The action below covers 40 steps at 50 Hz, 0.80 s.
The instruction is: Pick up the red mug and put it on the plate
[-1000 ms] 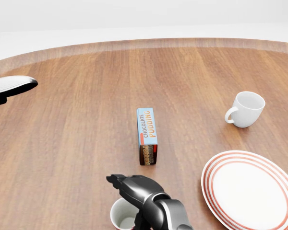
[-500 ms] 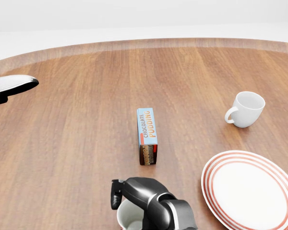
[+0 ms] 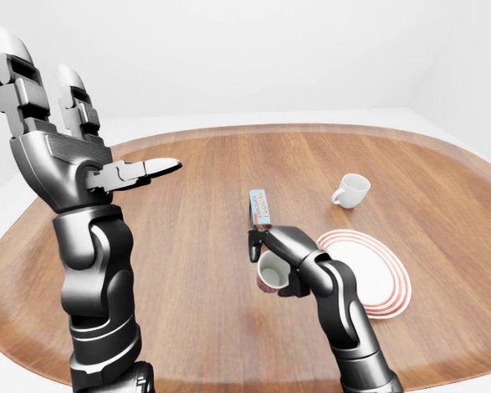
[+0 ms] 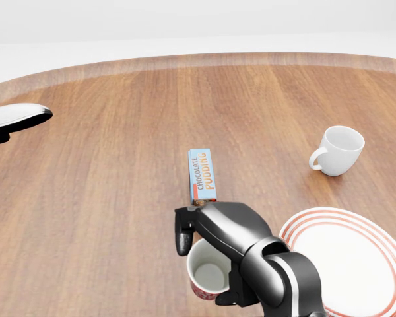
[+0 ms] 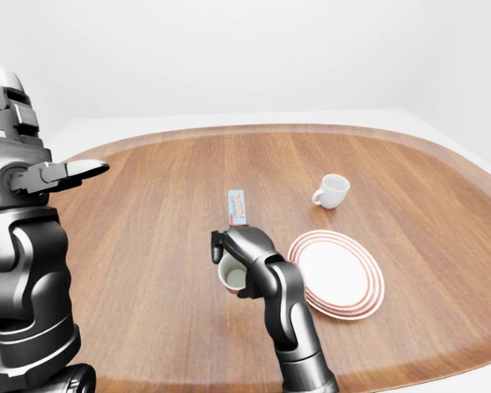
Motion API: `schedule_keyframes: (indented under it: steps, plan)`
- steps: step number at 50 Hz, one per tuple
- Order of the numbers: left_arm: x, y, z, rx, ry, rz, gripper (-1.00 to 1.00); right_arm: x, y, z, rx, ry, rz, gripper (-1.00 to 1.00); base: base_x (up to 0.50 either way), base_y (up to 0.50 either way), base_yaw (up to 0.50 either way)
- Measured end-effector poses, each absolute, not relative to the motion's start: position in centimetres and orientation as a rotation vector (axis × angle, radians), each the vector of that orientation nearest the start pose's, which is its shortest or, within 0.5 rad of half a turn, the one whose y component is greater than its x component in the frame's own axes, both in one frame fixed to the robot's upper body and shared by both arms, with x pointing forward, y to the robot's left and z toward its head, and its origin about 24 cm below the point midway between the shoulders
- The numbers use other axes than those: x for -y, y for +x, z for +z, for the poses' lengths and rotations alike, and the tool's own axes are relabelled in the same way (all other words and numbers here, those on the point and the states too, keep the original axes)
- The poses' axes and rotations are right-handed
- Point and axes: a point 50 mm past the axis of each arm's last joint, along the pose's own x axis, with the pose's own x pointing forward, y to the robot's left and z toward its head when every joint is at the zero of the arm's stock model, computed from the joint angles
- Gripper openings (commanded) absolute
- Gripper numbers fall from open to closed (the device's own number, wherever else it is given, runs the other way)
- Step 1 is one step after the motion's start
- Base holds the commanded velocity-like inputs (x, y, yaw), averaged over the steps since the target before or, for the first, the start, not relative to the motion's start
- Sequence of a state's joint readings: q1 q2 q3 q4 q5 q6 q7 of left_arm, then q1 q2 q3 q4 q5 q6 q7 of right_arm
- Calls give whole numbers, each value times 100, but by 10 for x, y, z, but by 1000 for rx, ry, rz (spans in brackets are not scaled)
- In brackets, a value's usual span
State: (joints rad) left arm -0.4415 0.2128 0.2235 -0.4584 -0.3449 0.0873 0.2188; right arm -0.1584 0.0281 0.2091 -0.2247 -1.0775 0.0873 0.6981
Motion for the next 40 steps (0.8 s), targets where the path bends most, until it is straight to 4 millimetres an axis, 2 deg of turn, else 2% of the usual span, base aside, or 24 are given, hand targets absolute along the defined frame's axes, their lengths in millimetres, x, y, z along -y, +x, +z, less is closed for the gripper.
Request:
schedule_keyframes:
  steps: [21,40]
  plan:
    - [-198,257,257,822,-214,150,100,138,259,115,-26,-1179,386,-100,0,0,0]
    - [-198,256,257,824,-210,149,100,183,264,113,-129,-1208,290,-100,0,0,0]
